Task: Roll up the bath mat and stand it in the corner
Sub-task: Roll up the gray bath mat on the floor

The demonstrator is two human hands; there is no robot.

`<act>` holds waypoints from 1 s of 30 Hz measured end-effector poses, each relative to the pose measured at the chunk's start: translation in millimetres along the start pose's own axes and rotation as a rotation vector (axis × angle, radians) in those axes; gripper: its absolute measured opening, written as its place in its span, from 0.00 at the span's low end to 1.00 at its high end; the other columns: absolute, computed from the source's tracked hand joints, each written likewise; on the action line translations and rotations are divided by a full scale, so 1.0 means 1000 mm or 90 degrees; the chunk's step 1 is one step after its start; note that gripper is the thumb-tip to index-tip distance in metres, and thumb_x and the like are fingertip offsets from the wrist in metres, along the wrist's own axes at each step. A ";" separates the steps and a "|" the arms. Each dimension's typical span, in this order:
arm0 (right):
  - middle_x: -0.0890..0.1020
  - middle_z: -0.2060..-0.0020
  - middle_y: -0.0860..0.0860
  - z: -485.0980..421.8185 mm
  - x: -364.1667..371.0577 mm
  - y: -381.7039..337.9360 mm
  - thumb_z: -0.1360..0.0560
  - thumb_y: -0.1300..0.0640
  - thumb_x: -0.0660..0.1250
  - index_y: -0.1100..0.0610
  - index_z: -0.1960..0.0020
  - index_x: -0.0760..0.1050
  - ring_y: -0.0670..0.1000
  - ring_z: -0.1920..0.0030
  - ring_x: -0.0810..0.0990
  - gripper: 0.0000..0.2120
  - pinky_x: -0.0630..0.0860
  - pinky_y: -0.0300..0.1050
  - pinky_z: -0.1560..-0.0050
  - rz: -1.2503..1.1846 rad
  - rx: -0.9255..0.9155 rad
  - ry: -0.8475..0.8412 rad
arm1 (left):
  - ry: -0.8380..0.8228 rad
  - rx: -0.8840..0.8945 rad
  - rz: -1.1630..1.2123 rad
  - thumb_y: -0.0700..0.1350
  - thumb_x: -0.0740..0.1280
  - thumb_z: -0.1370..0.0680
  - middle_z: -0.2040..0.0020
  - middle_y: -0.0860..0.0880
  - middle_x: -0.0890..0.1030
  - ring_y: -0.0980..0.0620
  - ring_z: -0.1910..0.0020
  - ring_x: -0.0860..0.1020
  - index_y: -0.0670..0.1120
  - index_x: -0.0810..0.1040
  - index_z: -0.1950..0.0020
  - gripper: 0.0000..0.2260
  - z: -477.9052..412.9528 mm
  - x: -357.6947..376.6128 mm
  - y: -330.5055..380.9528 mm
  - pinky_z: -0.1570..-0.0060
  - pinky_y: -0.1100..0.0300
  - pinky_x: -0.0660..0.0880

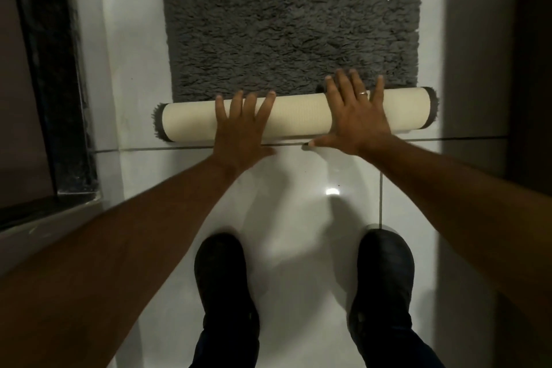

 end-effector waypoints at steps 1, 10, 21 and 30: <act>0.63 0.25 0.62 0.000 -0.001 0.000 0.38 0.24 0.66 0.58 0.22 0.54 0.64 0.25 0.60 0.57 0.49 0.76 0.28 0.002 -0.005 0.008 | 0.007 -0.014 -0.011 0.65 0.74 0.34 0.31 0.40 0.70 0.38 0.33 0.68 0.49 0.57 0.23 0.47 -0.004 -0.001 0.000 0.33 0.32 0.60; 0.75 0.36 0.58 0.049 0.014 -0.018 0.33 0.24 0.62 0.54 0.32 0.66 0.60 0.37 0.73 0.42 0.65 0.63 0.34 -0.016 -0.056 -0.014 | -0.036 0.028 0.068 0.55 0.75 0.29 0.43 0.38 0.80 0.37 0.46 0.76 0.45 0.74 0.32 0.28 0.038 -0.002 0.005 0.45 0.40 0.69; 0.71 0.29 0.57 0.096 0.049 -0.033 0.29 0.25 0.51 0.53 0.26 0.62 0.61 0.33 0.70 0.42 0.65 0.65 0.36 -0.057 -0.133 -0.107 | -0.422 0.016 0.208 0.61 0.68 0.25 0.26 0.44 0.64 0.40 0.29 0.62 0.54 0.54 0.22 0.37 0.077 0.025 0.010 0.30 0.37 0.55; 0.53 0.20 0.58 0.050 0.014 -0.032 0.19 0.36 0.45 0.53 0.20 0.52 0.62 0.20 0.47 0.33 0.43 0.77 0.29 -0.081 0.055 0.065 | -0.085 0.014 0.123 0.71 0.63 0.29 0.21 0.38 0.53 0.37 0.22 0.49 0.44 0.51 0.20 0.48 0.104 0.014 0.023 0.28 0.31 0.47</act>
Point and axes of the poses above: each hand's wrist, its own z-axis away from the middle knuckle, its own x-axis out of the palm, y = z × x, the point moved 4 cm from there along -z, towards the middle knuckle
